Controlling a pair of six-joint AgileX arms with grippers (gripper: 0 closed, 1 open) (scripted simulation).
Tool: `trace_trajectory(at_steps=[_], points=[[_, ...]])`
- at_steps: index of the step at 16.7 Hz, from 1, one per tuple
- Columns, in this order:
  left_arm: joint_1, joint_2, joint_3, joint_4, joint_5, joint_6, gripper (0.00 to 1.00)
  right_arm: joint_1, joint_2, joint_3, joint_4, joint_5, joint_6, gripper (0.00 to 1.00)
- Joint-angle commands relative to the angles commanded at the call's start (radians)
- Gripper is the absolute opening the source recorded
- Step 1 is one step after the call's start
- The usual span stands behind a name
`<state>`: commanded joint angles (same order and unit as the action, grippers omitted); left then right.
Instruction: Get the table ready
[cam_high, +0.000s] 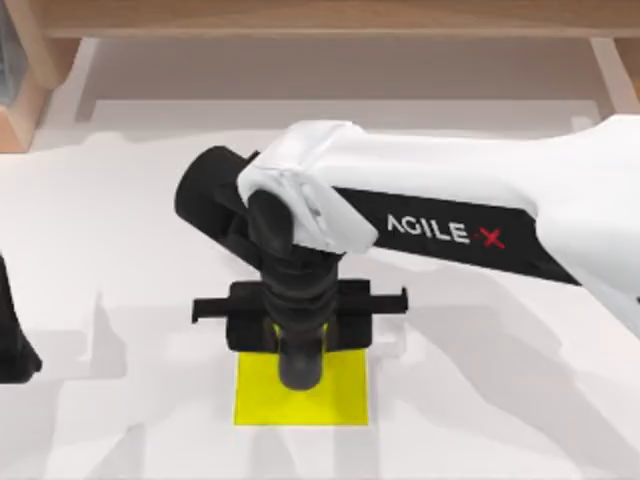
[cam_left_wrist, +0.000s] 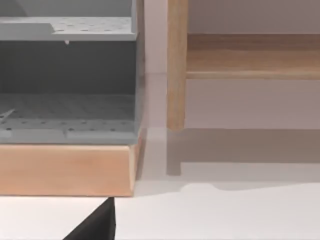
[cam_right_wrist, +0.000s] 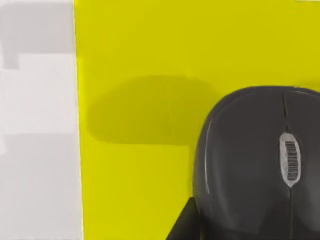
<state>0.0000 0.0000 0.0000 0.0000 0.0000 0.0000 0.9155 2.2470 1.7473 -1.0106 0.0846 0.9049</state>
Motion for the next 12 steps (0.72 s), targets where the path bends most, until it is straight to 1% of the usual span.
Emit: trace_trajectory(at_steps=[4, 12], points=[[0.0, 0.0, 0.0, 0.0, 0.0, 0.0, 1.0, 0.0, 0.0, 0.0, 0.0, 0.0, 0.0, 0.0], [0.0, 0.0, 0.0, 0.0, 0.0, 0.0, 1.0, 0.0, 0.0, 0.0, 0.0, 0.0, 0.0, 0.6]])
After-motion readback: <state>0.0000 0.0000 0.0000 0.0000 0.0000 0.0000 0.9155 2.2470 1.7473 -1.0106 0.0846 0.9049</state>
